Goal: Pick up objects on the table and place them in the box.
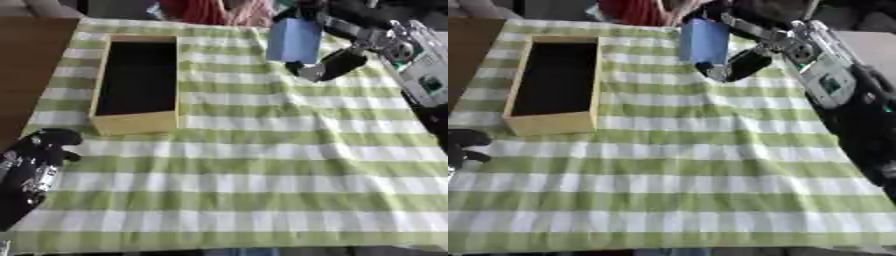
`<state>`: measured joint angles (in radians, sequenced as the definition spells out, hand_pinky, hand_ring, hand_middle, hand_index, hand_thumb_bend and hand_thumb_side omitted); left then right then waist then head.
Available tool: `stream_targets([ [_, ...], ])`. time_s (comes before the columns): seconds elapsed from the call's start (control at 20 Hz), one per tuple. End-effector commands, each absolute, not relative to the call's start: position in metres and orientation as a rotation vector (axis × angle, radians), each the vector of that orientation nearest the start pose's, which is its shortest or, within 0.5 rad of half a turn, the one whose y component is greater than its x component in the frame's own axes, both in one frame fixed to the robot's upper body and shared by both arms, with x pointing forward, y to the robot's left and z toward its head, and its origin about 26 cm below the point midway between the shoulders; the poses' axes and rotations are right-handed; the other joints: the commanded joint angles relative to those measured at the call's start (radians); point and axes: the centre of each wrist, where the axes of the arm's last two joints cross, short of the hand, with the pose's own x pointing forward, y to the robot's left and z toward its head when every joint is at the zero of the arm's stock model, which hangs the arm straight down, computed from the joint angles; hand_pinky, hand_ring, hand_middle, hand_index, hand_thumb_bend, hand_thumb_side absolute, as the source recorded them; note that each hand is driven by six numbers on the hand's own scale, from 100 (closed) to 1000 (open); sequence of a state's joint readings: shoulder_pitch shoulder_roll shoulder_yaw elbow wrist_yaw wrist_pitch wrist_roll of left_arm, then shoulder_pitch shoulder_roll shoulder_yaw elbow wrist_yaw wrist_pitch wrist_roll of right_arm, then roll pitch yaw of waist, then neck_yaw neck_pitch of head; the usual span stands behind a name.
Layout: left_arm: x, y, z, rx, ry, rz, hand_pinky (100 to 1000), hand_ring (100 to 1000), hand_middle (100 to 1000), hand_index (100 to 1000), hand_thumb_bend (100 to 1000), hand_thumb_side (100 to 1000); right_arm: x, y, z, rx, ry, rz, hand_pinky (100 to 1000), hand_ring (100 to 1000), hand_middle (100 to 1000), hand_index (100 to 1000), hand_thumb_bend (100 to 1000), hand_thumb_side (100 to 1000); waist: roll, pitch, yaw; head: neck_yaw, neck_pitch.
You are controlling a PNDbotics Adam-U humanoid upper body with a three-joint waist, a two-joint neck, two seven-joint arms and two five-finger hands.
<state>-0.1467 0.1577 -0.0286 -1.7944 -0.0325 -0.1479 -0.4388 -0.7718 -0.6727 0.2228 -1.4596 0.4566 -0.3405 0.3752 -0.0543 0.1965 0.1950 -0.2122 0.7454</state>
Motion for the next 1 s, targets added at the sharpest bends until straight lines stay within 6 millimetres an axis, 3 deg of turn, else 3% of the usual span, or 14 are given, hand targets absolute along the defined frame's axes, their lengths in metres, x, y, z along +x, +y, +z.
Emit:
stream_targets([
  [0.05,0.306,0.241,0.102,-0.242,-2.004,-0.725,663,777,707,718,100,556,0.412,-0.277,0.279,-0.720,-1.982,1.604,709,852,372,866,100,214,0.000,-0.011,0.014,-0.016,-0.016],
  [0.5,0.312,0.230,0.109,-0.299,-2.022,-0.731,660,780,710,719,100,553,0.442,-0.238,0.279,-0.676,-2.030,1.583,702,857,382,868,100,225,-0.010,0.000,0.103,-0.073,-0.046],
  [1.0,0.320,0.220,0.110,-0.317,-2.031,-0.686,658,781,710,719,100,541,0.467,-0.212,0.240,-0.644,-1.949,1.569,698,864,431,869,100,263,-0.012,0.010,0.179,-0.121,-0.066],
])
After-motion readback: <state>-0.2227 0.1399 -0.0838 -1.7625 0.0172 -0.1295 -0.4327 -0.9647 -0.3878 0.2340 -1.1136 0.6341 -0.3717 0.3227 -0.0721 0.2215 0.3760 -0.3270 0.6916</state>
